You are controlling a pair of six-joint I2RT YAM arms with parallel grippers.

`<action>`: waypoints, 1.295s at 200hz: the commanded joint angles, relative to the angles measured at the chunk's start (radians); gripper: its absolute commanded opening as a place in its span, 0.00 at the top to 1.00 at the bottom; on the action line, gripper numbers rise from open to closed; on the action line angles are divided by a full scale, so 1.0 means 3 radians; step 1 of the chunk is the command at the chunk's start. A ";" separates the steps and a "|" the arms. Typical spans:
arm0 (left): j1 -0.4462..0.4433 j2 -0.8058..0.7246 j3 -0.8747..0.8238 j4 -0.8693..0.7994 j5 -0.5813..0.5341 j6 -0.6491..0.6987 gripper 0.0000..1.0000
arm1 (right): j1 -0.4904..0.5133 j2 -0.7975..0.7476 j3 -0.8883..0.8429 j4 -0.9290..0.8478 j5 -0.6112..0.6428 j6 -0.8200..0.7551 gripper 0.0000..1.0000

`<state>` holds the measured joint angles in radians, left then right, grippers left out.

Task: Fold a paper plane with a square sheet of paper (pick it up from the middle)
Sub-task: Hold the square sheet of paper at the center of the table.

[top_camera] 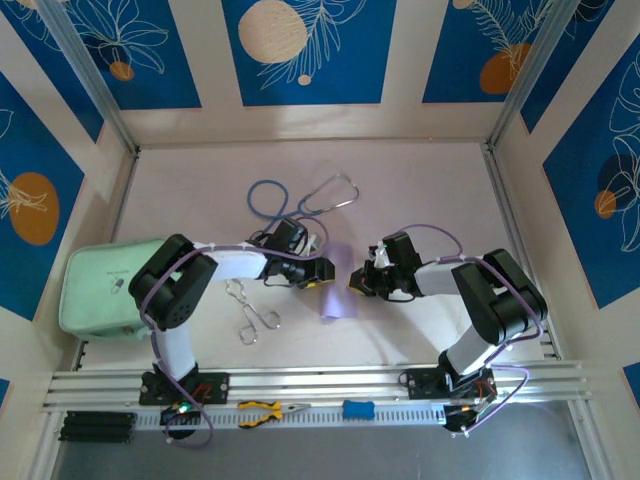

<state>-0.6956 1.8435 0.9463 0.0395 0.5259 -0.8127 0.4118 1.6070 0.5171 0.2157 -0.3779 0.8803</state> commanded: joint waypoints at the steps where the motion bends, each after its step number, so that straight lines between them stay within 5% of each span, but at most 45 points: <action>1: -0.0023 0.0011 -0.0011 -0.0004 -0.0027 -0.0017 0.54 | 0.0006 0.0099 0.0000 -0.0208 0.0047 -0.0056 0.97; 79: 0.0012 0.0008 -0.0093 0.0183 0.0017 -0.0183 0.52 | -0.0002 0.0104 0.0000 -0.0203 0.0037 -0.0069 0.96; 130: 0.0033 -0.0040 -0.0148 0.0236 -0.0004 -0.0214 0.64 | -0.0002 0.0099 0.0005 -0.0206 0.0027 -0.0062 0.96; 194: 0.0041 -0.0081 -0.0141 0.0191 -0.0026 -0.0193 0.54 | -0.0007 0.0094 0.0021 -0.0220 0.0025 -0.0075 0.96; 214: 0.0039 -0.0100 -0.0107 0.0071 -0.0067 -0.0122 0.56 | -0.0012 0.0097 0.0037 -0.0175 -0.0031 -0.0059 0.96; 235: 0.0043 -0.0128 -0.0099 -0.0059 -0.0134 -0.0023 0.72 | -0.0019 0.0080 0.0076 -0.0175 -0.0078 -0.0063 0.95; 247: 0.0047 -0.0138 -0.0089 -0.0115 -0.0158 -0.0002 0.70 | -0.0023 0.0066 0.0101 -0.0239 -0.0051 -0.0081 0.95; 259: 0.0048 -0.0123 -0.0069 -0.0146 -0.0132 -0.0003 0.55 | -0.0025 0.0056 0.0087 -0.0254 -0.0038 -0.0091 0.95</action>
<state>-0.6891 1.8374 0.9115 0.0620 0.5026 -0.8398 0.4088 1.6089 0.5282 0.1947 -0.3847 0.8757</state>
